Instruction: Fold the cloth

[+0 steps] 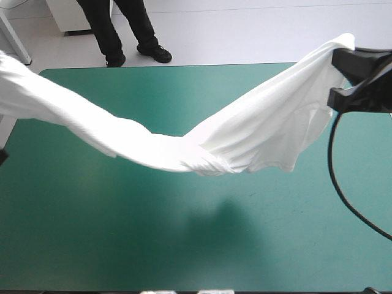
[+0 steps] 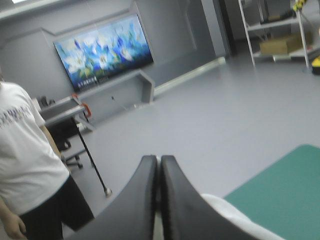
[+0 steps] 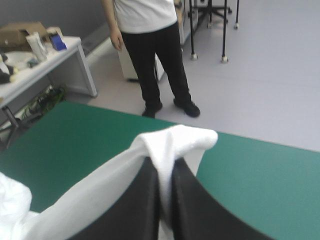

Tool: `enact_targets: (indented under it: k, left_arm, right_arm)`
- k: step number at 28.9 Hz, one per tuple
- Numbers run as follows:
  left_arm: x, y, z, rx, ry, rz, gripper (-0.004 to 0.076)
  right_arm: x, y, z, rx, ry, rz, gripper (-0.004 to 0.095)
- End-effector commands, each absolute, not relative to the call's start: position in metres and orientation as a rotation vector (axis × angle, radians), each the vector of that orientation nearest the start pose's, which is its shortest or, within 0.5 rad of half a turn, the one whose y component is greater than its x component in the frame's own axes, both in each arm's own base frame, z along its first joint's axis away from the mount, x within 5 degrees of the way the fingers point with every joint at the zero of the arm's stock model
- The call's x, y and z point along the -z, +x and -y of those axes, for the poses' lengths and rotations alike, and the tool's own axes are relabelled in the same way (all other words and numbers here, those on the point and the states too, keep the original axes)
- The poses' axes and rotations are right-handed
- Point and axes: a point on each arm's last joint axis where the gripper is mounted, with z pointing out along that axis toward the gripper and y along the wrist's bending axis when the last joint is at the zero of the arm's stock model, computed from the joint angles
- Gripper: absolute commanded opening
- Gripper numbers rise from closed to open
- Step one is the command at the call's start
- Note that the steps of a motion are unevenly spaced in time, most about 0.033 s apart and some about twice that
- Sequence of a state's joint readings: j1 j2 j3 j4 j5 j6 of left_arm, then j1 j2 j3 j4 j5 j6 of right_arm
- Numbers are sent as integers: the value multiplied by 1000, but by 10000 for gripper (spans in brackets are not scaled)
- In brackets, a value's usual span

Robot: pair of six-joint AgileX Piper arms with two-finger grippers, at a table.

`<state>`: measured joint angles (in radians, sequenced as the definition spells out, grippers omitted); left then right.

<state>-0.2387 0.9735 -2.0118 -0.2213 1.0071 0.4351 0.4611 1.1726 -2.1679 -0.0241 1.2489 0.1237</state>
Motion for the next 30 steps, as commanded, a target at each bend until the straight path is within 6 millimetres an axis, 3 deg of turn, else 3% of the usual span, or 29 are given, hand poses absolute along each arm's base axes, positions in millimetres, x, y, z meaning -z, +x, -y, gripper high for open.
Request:
enact_targets:
  k: [1, 5, 9, 13, 18, 23, 26, 30]
  left_arm:
    - [-646, 18, 23, 95, 503, -1189, -10]
    - [-646, 8, 24, 135, 531, -1213, -10]
    - [-637, 11, 27, 177, 556, -1298, -10]
    - [-622, 17, 29, 218, 564, -1429, -10]
    - [-599, 27, 34, 279, 578, -1580, -10]
    - [-589, 34, 40, 348, 608, -1635, -10]
    - [-575, 55, 40, 315, 559, -1740, -10]
    - [-546, 101, 44, 268, 517, -1936, -10]
  right_arm:
    - [-635, 74, -38, -454, -282, -1601, -13]
    - [-642, 57, -38, -544, -335, -1557, -13]
    - [-643, 46, -41, -629, -376, -1537, -13]
    - [-641, 41, -45, -700, -414, -1538, -13]
    - [-624, 45, -54, -794, -429, -1637, -13]
    - [-590, 69, -68, -830, -404, -1820, -13]
    - [-564, 101, -76, -729, -368, -1931, -13]
    - [-541, 140, -82, -553, -332, -1992, -13]
